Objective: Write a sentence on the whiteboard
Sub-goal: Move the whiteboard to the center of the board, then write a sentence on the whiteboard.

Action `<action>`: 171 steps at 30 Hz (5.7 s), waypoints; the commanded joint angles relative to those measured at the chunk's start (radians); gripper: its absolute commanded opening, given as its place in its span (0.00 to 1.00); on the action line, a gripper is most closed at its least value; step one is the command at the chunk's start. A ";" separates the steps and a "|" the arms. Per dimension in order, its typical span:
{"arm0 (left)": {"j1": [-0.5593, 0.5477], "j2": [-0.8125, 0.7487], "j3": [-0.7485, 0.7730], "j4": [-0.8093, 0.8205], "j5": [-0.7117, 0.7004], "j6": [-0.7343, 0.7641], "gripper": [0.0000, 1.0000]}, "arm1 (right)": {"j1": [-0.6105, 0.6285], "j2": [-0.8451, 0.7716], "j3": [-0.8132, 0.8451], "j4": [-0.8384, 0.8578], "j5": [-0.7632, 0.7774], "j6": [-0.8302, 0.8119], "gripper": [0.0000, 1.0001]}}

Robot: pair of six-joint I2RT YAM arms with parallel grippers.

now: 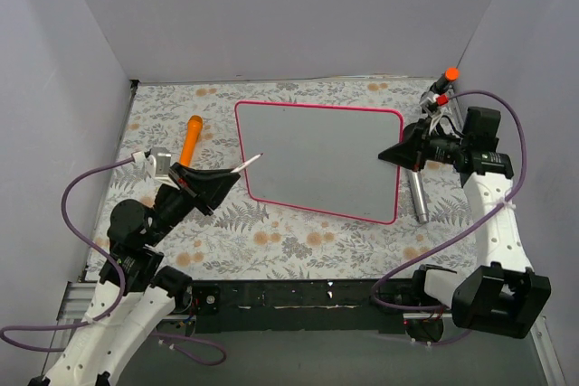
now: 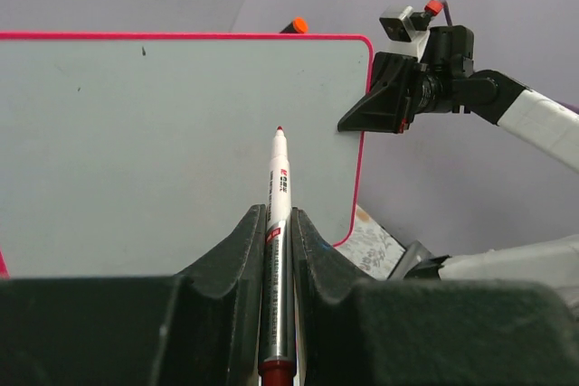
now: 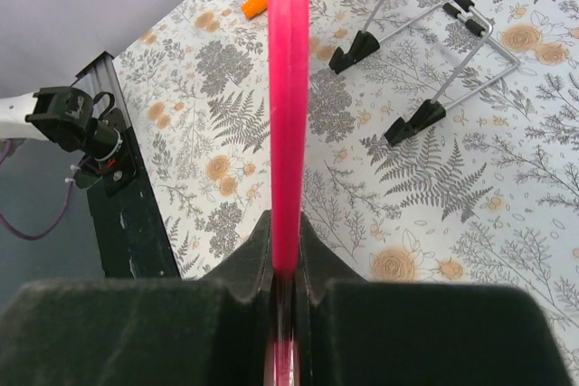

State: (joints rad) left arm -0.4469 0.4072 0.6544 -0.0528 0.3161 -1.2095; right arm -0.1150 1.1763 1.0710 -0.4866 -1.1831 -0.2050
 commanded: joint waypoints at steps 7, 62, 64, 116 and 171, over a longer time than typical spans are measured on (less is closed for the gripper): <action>0.005 -0.116 -0.174 0.013 0.087 -0.140 0.00 | -0.092 -0.076 -0.080 -0.125 -0.067 -0.296 0.01; 0.007 -0.119 -0.236 -0.019 0.029 -0.105 0.00 | -0.199 -0.126 -0.316 -0.302 -0.066 -0.665 0.01; 0.007 -0.123 -0.237 -0.018 0.029 -0.107 0.00 | -0.199 -0.124 -0.315 -0.305 -0.066 -0.666 0.01; 0.007 -0.188 -0.259 -0.058 0.011 -0.108 0.00 | -0.201 -0.118 -0.313 -0.333 -0.079 -0.702 0.01; 0.007 -0.100 -0.228 0.045 -0.084 -0.076 0.00 | -0.201 -0.119 -0.304 -0.362 -0.089 -0.740 0.01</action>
State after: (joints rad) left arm -0.4469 0.3069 0.3992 -0.0319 0.2459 -1.3125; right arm -0.3130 1.0721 0.7532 -0.8787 -1.3647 -0.8715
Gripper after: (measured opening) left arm 0.121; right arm 0.091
